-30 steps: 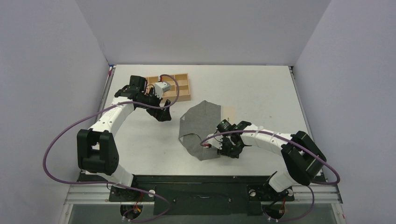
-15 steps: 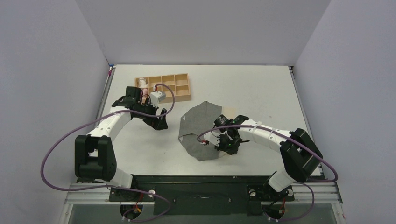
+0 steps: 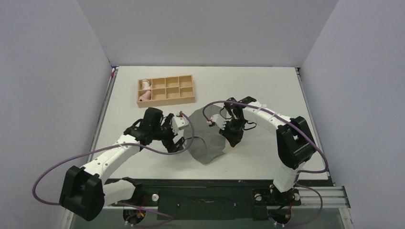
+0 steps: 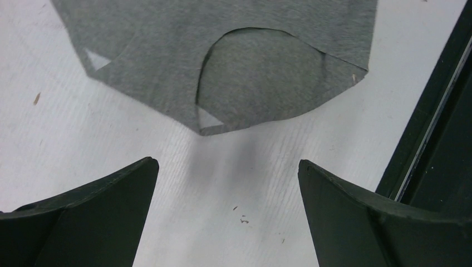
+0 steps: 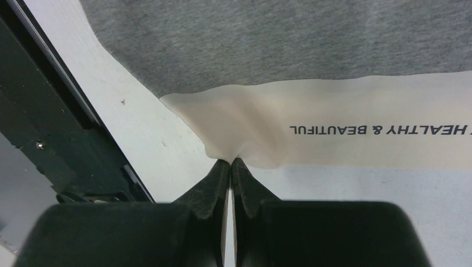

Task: Roll the underwear
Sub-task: Fold the underwear at the center of the board.

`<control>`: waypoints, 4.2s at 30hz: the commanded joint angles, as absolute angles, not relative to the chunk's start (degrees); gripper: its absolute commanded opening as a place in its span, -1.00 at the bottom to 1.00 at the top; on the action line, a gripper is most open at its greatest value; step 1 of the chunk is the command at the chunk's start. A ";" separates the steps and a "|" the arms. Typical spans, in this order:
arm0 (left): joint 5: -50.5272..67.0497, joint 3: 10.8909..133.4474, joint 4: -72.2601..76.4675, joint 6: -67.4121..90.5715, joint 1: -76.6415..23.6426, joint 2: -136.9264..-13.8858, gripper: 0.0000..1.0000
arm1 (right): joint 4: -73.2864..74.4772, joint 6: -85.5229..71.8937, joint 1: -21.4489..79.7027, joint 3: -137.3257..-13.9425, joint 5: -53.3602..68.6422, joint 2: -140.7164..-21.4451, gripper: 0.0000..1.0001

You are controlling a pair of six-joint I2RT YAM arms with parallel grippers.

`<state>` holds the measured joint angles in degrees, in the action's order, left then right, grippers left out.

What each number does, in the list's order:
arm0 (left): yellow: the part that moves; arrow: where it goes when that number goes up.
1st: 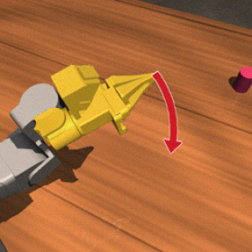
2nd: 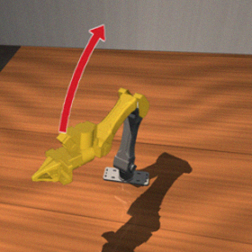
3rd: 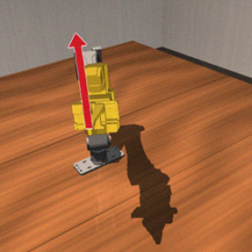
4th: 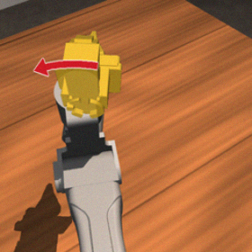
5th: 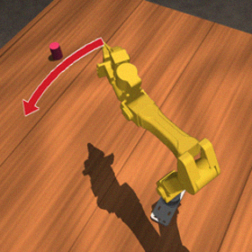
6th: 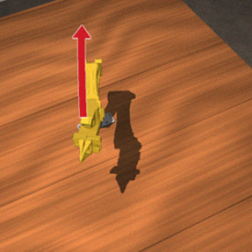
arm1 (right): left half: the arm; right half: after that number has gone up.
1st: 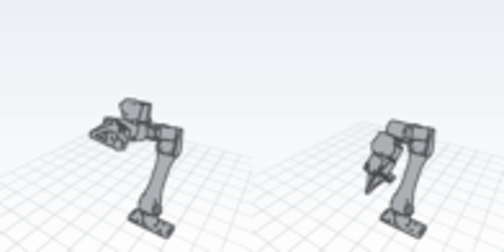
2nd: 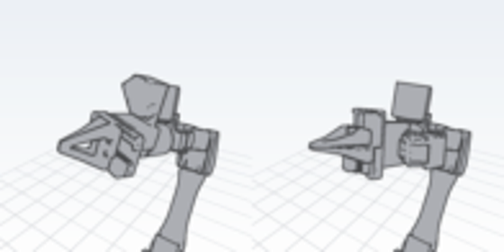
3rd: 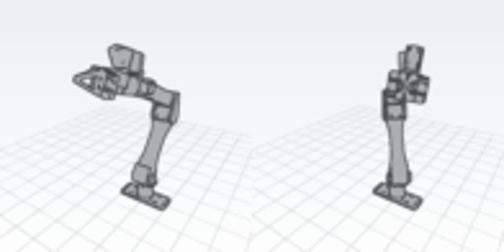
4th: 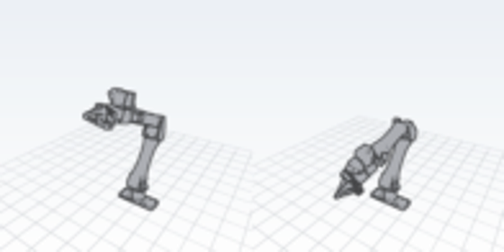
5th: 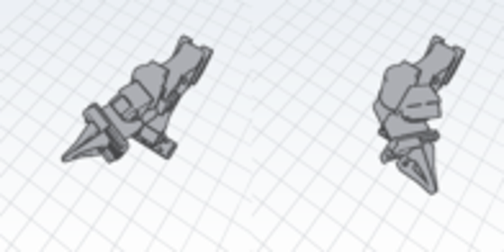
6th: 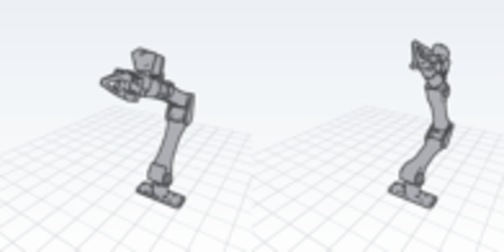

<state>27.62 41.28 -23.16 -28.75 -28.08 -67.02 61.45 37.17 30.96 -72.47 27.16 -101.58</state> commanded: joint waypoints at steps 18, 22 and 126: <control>6.97 49.05 -12.30 -26.72 -60.50 -84.49 0.93 | 66.12 34.86 26.63 -82.72 34.93 -110.74 -1.00; 4.36 49.73 -11.42 -25.90 -62.42 -86.96 0.88 | 66.05 34.59 26.25 -82.92 34.73 -111.31 -1.00; 16.26 101.05 -41.63 -43.63 -40.43 -123.13 -0.99 | 77.74 25.85 19.38 -119.14 16.44 -131.74 -1.00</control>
<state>18.15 99.74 -46.52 -44.21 -40.97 -123.17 80.07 27.83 19.79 -117.12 19.14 -131.92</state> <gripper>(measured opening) 0.007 0.006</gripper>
